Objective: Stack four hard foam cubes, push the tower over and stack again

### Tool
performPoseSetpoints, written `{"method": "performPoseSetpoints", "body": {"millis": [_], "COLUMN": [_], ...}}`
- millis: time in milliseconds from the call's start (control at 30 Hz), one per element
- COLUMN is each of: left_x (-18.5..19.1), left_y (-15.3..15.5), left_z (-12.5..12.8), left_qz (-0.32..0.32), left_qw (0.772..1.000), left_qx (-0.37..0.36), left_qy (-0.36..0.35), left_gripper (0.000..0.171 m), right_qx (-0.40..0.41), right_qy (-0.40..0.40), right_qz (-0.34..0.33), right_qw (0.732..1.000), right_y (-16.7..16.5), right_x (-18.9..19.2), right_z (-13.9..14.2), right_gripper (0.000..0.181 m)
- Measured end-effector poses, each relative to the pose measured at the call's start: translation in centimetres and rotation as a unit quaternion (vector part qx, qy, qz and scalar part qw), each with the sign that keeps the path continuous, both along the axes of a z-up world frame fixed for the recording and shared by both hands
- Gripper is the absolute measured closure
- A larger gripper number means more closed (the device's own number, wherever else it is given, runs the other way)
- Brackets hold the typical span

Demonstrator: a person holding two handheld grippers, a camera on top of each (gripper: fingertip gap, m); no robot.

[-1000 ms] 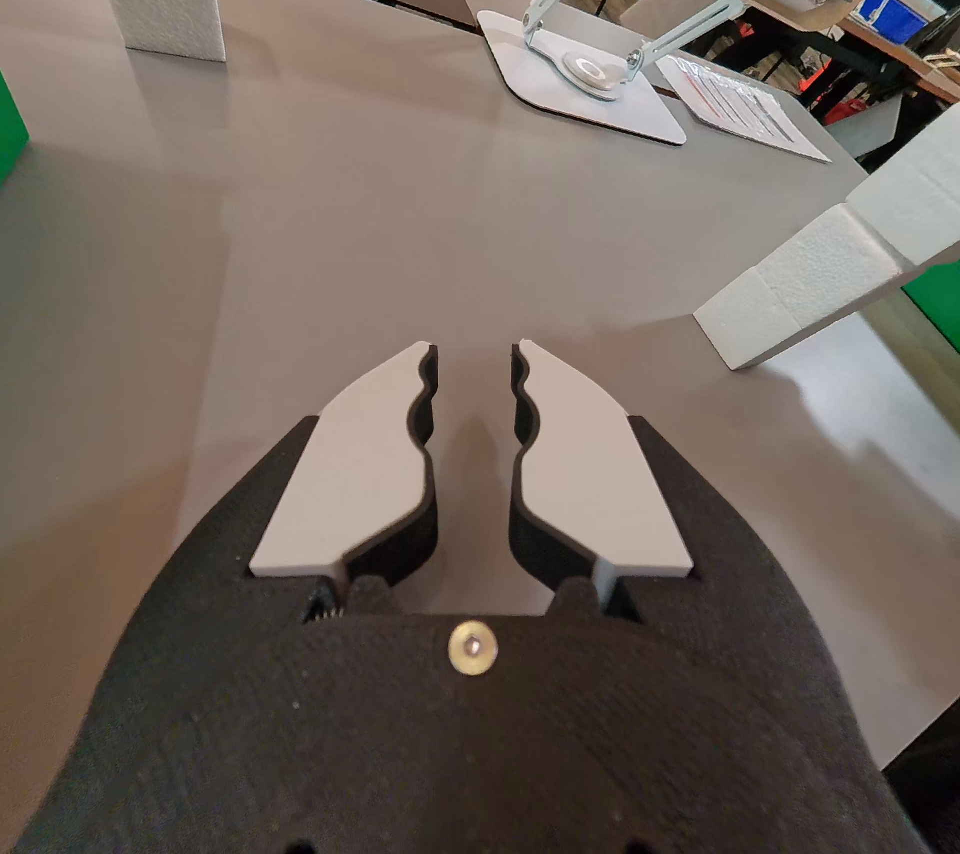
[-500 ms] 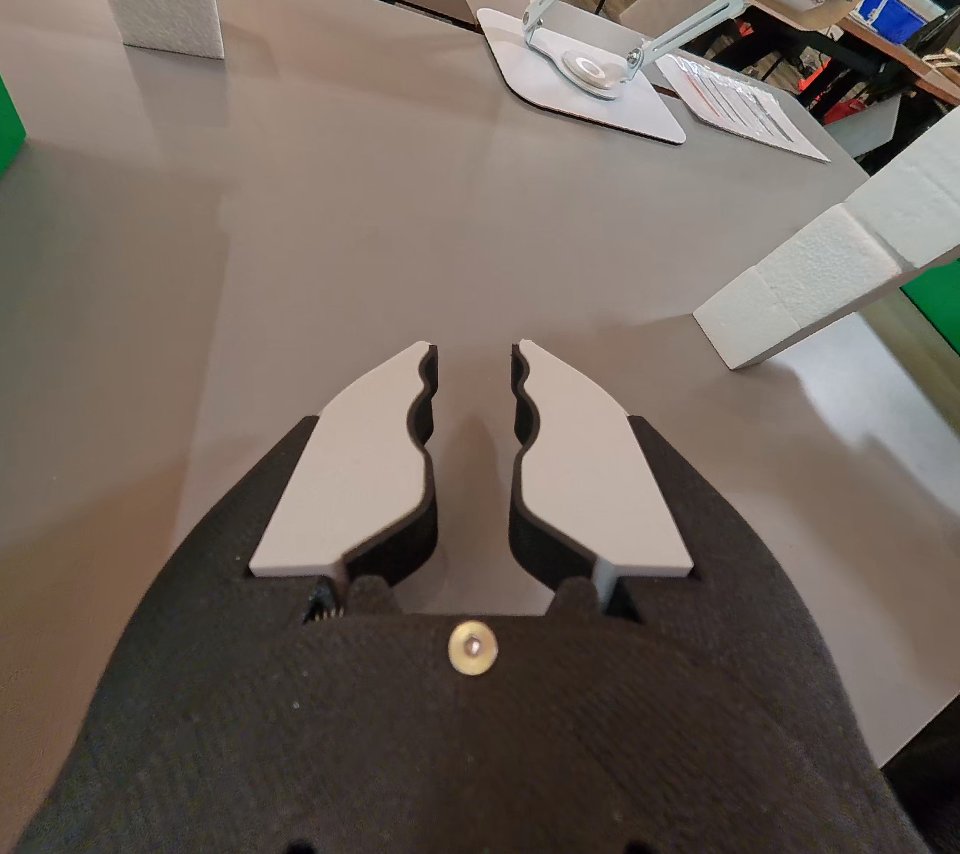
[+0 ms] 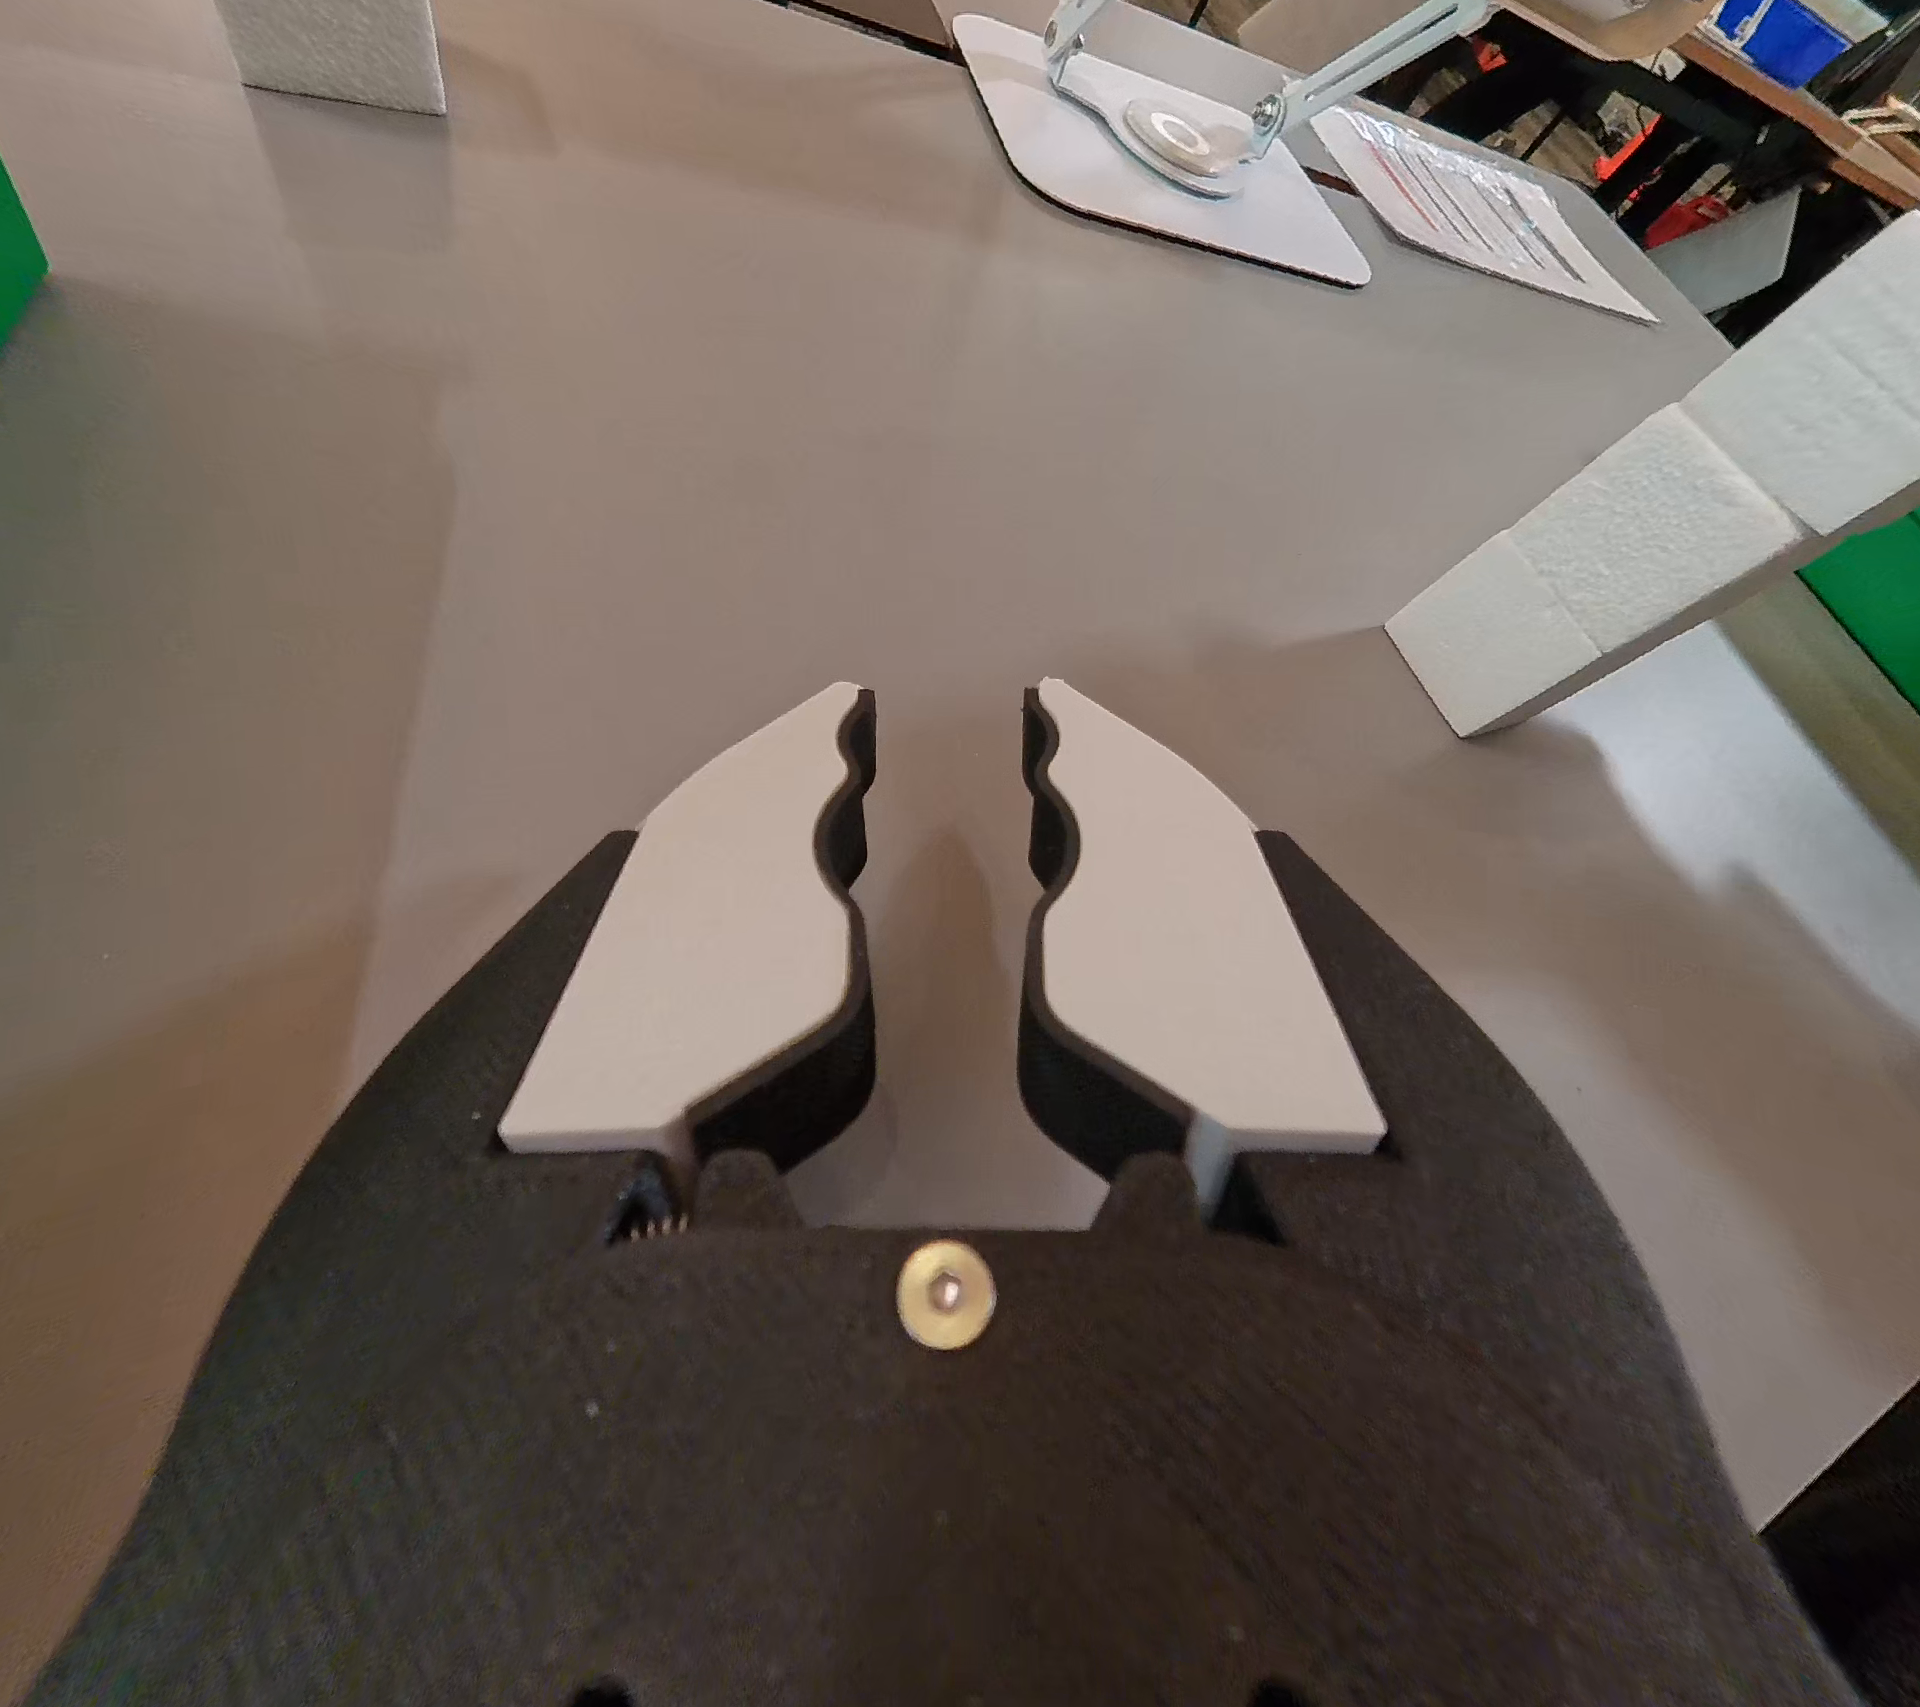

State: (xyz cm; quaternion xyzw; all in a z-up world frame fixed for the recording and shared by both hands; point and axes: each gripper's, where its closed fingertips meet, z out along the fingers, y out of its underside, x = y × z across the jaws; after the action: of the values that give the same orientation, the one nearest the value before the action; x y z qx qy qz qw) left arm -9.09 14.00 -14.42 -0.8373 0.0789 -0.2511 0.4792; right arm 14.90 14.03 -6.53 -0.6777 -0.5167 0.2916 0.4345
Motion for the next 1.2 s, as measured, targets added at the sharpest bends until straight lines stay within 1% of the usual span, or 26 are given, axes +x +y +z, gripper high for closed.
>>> {"method": "performPoseSetpoints", "body": {"millis": [267, 800, 1200], "left_x": [0.0, 0.1, 0.0], "left_y": [0.0, -0.1, -0.1], "left_z": [0.0, -0.1, -0.2], "left_qz": [-0.001, -0.003, -0.003], "left_qw": [1.0, 1.0, 1.0], "left_qx": [0.0, -0.003, -0.005], "left_qy": [0.001, 0.002, 0.003], "left_gripper": [0.144, 0.143, 0.143], "right_qx": [0.009, 0.013, 0.014], "right_qy": [-0.019, -0.035, -0.041], "right_qz": [-0.015, -0.091, -0.1], "right_qw": [1.0, 0.995, 0.994], "right_y": [-0.1, -0.5, -0.5], "right_x": [-0.3, -0.8, -0.9], "right_z": [0.0, 0.0, 0.0], "right_gripper": [0.128, 0.127, 0.127]}}
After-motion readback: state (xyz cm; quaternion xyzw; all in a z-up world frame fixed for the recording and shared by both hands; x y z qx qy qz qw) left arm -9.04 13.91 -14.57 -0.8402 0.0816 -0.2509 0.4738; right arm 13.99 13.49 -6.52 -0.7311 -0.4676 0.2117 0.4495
